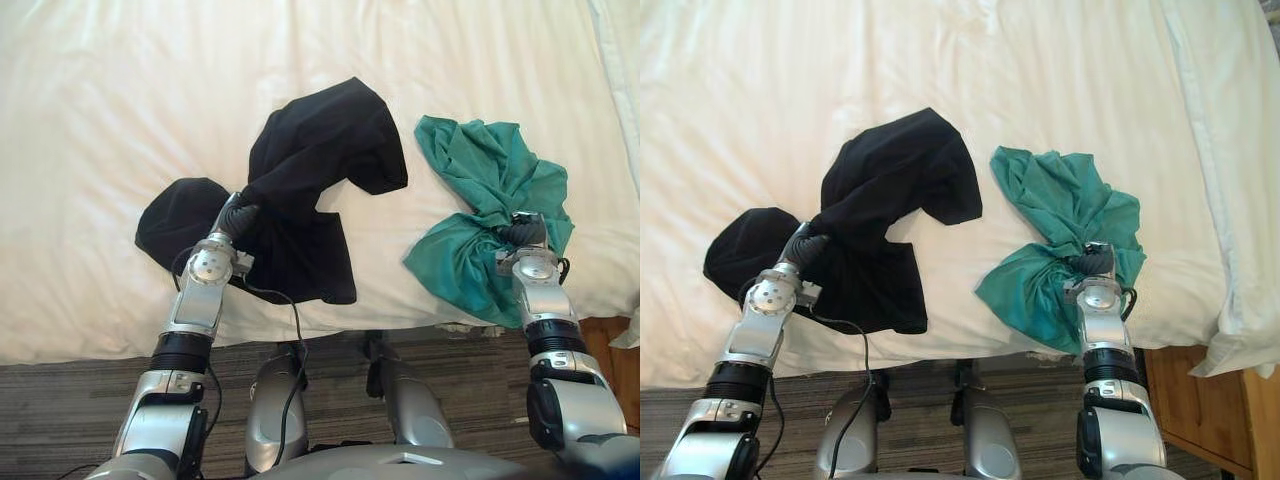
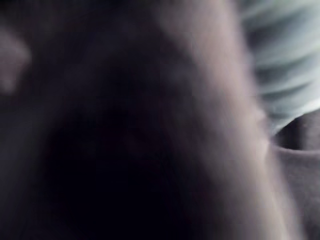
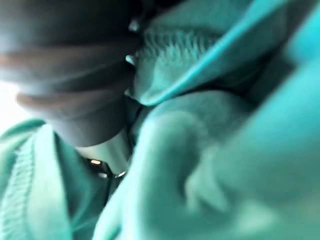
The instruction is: Tidy the bed and pick cloth on bed and put in laundry
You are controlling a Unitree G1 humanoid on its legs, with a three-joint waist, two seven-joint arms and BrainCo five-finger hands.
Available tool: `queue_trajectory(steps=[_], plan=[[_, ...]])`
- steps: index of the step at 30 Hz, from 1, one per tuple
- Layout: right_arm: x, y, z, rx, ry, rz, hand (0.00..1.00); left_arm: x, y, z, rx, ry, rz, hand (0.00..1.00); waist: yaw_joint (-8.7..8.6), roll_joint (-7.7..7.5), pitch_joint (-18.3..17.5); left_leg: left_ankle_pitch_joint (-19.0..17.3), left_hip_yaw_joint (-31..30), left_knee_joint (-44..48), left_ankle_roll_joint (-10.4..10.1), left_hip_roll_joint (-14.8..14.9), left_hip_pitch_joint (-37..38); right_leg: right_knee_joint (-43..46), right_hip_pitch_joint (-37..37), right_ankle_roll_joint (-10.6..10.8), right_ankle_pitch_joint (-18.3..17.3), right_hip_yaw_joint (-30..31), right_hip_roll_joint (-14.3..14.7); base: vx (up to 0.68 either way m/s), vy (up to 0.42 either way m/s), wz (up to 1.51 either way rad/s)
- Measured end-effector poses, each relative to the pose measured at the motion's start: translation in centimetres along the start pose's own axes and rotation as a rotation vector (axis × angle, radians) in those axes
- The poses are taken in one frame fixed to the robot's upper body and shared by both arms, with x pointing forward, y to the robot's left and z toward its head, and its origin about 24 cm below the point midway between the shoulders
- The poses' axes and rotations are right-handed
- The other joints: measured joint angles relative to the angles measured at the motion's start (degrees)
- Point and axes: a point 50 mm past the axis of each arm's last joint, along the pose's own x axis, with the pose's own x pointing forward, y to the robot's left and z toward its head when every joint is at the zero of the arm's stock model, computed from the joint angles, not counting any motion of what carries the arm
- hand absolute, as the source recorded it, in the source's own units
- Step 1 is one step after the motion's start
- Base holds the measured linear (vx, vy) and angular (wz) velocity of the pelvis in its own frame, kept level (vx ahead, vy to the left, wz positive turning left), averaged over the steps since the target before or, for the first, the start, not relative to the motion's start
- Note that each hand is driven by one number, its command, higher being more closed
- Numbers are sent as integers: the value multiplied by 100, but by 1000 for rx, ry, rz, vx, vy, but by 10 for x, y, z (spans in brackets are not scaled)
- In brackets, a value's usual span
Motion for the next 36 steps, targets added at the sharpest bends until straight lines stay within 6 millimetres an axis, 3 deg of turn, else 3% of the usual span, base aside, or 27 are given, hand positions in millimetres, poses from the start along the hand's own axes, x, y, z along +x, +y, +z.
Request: queue_trajectory(steps=[4,10,14,19,22,23,24,26,27,28,30,31,32,33,34,35,36], plan=[[-8,3,-14,129,-30,54,100,0,-3,-9,-109,35,58,100,-14,23,-2,176,67,-388,-38,-12,339,-164,231,38,37,2,58,44,-20,-5],[-61,29,-63,408,-46,333,100,-17,-12,-39,-471,67,116,100,-228,74,-243,243,17,-741,-26,-108,839,-393,693,145,35,-41,29,83,8,2],[-121,63,-103,531,70,592,100,-47,-38,-67,-737,121,145,100,-478,133,-573,150,-230,-769,-35,-172,1229,-575,1311,225,-83,-328,-51,127,-2,29],[-180,97,-128,554,259,835,100,-90,-65,-89,-936,217,179,100,-482,252,-913,110,-471,-769,-67,-196,1565,-660,1920,251,-304,-700,-95,113,-14,42],[-209,107,-141,561,386,933,100,-125,-86,-107,-1046,328,206,100,-444,504,-1132,88,-764,-770,-51,-221,1631,-580,2260,280,-534,-1198,-183,44,-8,81],[-219,104,-147,561,420,945,100,-137,-93,-111,-1094,360,215,100,-440,625,-1208,-169,-674,-796,92,-216,1648,-428,2364,332,-691,-1503,-249,36,41,139],[-229,101,-151,549,444,947,100,-148,-98,-112,-1124,379,221,100,-454,645,-1306,-481,90,-651,266,-134,1672,-346,2551,406,-791,-1950,-390,75,43,162],[-240,93,-154,532,450,945,100,-158,-103,-114,-1145,395,218,100,-432,688,-1320,-534,888,-51,488,95,1515,-139,2766,506,-973,-2565,-630,111,44,185],[-243,90,-155,510,451,947,100,-164,-104,-113,-1156,400,226,100,-409,824,-1366,-289,1128,527,563,290,1284,260,2779,568,-1234,-2870,-748,65,116,218],[-242,89,-155,482,444,949,100,-172,-104,-117,-1152,419,234,100,-342,840,-1378,-264,1176,911,521,199,1092,746,2777,536,-1519,-3167,-1017,15,129,181],[-237,84,-153,466,411,935,100,-178,-100,-118,-1147,408,233,100,-305,865,-1438,-152,1040,718,692,-48,923,864,2784,430,-1858,-3204,-1083,-30,61,162],[-231,83,-147,468,369,921,100,-180,-98,-120,-1142,410,233,100,-291,842,-1477,-4,869,363,878,-224,874,891,2783,401,-1917,-3380,-1089,-50,0,178],[-224,80,-143,472,328,897,100,-178,-94,-121,-1133,400,231,100,-281,855,-1492,-176,1080,37,942,-293,898,892,2805,454,-1885,-3706,-1164,-32,13,155],[-219,77,-139,474,306,881,100,-181,-93,-122,-1129,406,234,100,-297,805,-1468,-324,1539,93,934,-284,903,900,2910,631,-1776,-3987,-1217,28,61,159],[-214,72,-134,473,267,857,100,-182,-94,-123,-1125,409,219,100,-311,814,-1449,-345,2010,347,1010,-135,874,963,3022,673,-1754,-4256,-1235,96,59,172],[-212,65,-134,484,261,825,100,-183,-99,-121,-1132,412,176,100,-319,935,-1429,-84,2047,443,880,-84,871,1211,3137,660,-1761,-4500,-1258,93,76,157],[-211,63,-133,494,263,810,100,-183,-103,-119,-1138,411,144,100,-282,924,-1429,-59,1935,380,878,-198,878,1303,3176,644,-1770,-4634,-1350,34,86,122]])
